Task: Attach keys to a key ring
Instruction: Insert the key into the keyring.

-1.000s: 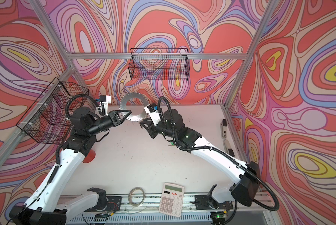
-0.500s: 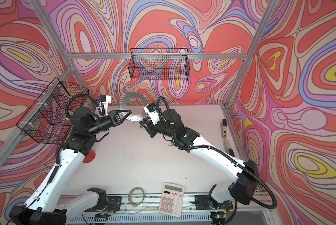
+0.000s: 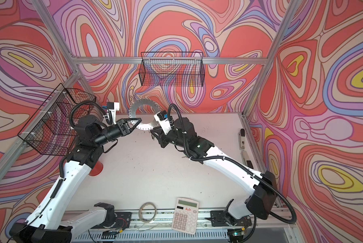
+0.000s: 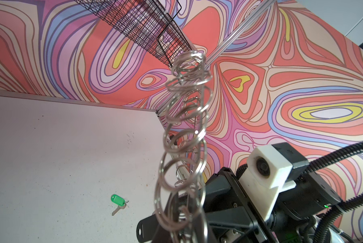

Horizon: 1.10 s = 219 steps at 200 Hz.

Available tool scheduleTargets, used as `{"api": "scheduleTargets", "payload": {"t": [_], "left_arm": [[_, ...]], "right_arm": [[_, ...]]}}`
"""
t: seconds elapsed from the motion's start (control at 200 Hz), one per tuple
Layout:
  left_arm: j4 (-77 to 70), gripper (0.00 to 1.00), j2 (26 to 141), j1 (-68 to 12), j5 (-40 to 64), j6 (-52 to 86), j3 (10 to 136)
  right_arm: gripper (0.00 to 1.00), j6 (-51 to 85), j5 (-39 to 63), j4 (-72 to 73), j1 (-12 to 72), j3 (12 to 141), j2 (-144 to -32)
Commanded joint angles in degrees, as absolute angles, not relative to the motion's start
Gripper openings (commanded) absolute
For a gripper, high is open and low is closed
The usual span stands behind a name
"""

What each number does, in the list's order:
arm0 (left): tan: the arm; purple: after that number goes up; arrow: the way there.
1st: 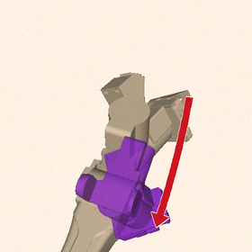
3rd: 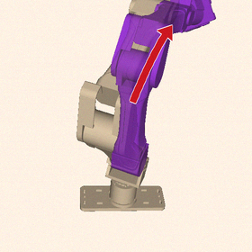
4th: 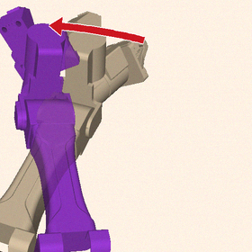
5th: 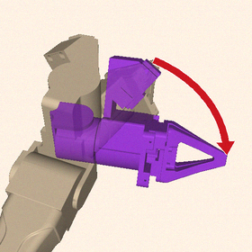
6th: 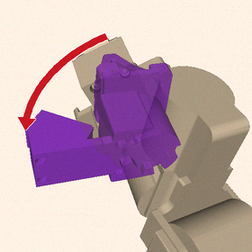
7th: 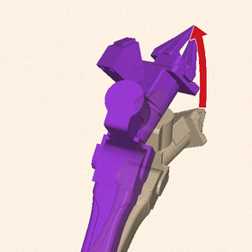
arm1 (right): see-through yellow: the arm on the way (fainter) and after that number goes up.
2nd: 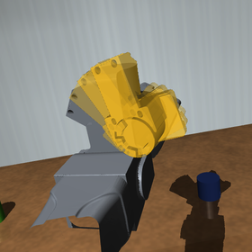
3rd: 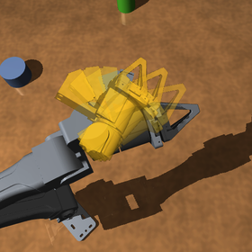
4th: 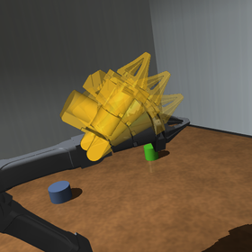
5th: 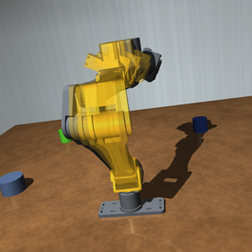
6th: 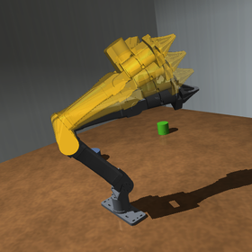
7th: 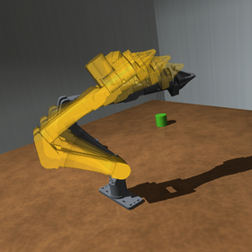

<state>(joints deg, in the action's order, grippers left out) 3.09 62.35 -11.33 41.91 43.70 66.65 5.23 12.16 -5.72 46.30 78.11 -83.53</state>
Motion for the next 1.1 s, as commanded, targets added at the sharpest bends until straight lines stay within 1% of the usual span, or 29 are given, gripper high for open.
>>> {"api": "scheduleTargets", "payload": {"t": [0.0,0.14,0.336,0.406,0.576,0.811,0.982,1.092], "left_arm": [[1.1,0.0,61.6,-11.6,42.1,43.3,68.7],[1.5,0.0,61.5,-11.6,42.1,43.2,68.6],[2.0,0.0,61.7,-11.6,42.1,42.9,68.6],[2.1,0.0,61.9,-11.6,42.1,42.9,68.6],[3.4,0.0,62.1,-11.6,42.3,42.5,69.0],[8.1,0.0,63.2,-11.6,41.9,39.9,70.4],[5.8,0.0,64.9,-11.6,42.7,41.4,68.6],[3.2,0.0,66.6,-11.6,45.0,43.4,67.5]], "right_arm": [[0.13,5.0,11.6,-4.3,46.6,79.4,-83.9],[0.06,5.4,11.6,-4.2,46.6,79.4,-83.5],[0.04,5.9,11.6,-5.8,46.6,79.5,-82.8],[0.0,6.1,11.6,-5.9,46.7,79.3,-82.5],[0.0,6.6,11.4,-8.3,46.7,80.1,-82.6],[0.0,8.6,10.5,-17.9,46.7,83.4,-83.4],[0.0,11.0,13.3,-27.2,46.6,87.3,-85.5],[0.0,13.4,16.5,-31.1,46.6,88.4,-86.9]]}}
